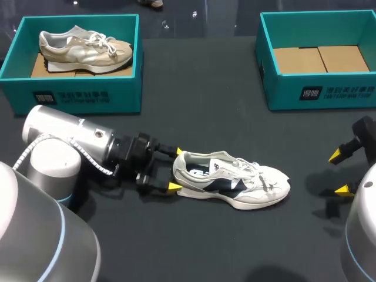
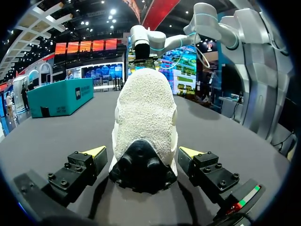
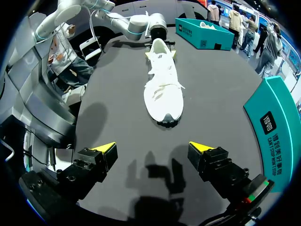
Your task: Take the shoe out of the shoebox, open the shoe tongue, remove and reinsert the insole, then place the shoe into the shoebox
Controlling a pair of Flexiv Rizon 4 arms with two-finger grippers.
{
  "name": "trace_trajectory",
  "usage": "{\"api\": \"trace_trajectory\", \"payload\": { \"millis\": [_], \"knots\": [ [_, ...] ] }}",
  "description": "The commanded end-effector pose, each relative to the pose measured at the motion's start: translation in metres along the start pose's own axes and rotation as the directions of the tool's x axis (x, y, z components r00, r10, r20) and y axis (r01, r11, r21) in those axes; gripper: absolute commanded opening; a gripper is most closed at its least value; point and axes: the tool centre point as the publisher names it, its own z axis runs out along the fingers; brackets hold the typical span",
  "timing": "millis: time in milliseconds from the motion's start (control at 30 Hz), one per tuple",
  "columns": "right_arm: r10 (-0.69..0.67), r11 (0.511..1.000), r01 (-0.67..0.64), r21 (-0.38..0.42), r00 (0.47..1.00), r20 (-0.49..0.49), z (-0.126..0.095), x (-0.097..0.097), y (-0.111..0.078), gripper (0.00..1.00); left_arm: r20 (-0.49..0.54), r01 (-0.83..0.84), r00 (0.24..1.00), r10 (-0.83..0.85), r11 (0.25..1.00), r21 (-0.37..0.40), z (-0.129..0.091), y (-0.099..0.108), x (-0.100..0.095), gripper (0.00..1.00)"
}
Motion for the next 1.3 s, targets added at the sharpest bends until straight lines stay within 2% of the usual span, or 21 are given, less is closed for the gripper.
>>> {"api": "trace_trajectory", "payload": {
  "millis": [33,933,967,1033,1300],
  "knots": [
    [-0.001,1.0,0.001,0.001,1.0,0.003,0.0,0.002,0.0,1.0,-0.002,-0.001,1.0,0.001,1.0,-0.001,0.011,0.001,-0.002,1.0],
    [-0.001,1.0,0.001,0.001,1.0,0.003,0.0,0.002,0.0,1.0,-0.002,0.02,1.0,-0.02,0.999,0.031,0.041,-0.004,-0.001,1.0],
    [-0.001,1.0,0.001,0.001,1.0,0.003,0.0,0.002,0.0,1.0,-0.001,0.02,1.0,-0.02,0.999,0.032,0.041,-0.004,-0.001,0.63],
    [-0.001,1.0,0.001,0.001,1.0,0.003,0.0,0.002,0.0,1.0,0.008,0.016,1.0,-0.016,0.999,0.028,0.042,-0.004,-0.001,0.0],
    [-0.001,1.0,0.001,0.001,1.0,0.003,0.0,0.002,0.0,1.0,0.051,0.01,0.999,-0.011,1.0,0.02,0.041,-0.004,0.002,0.0]
  ]
}}
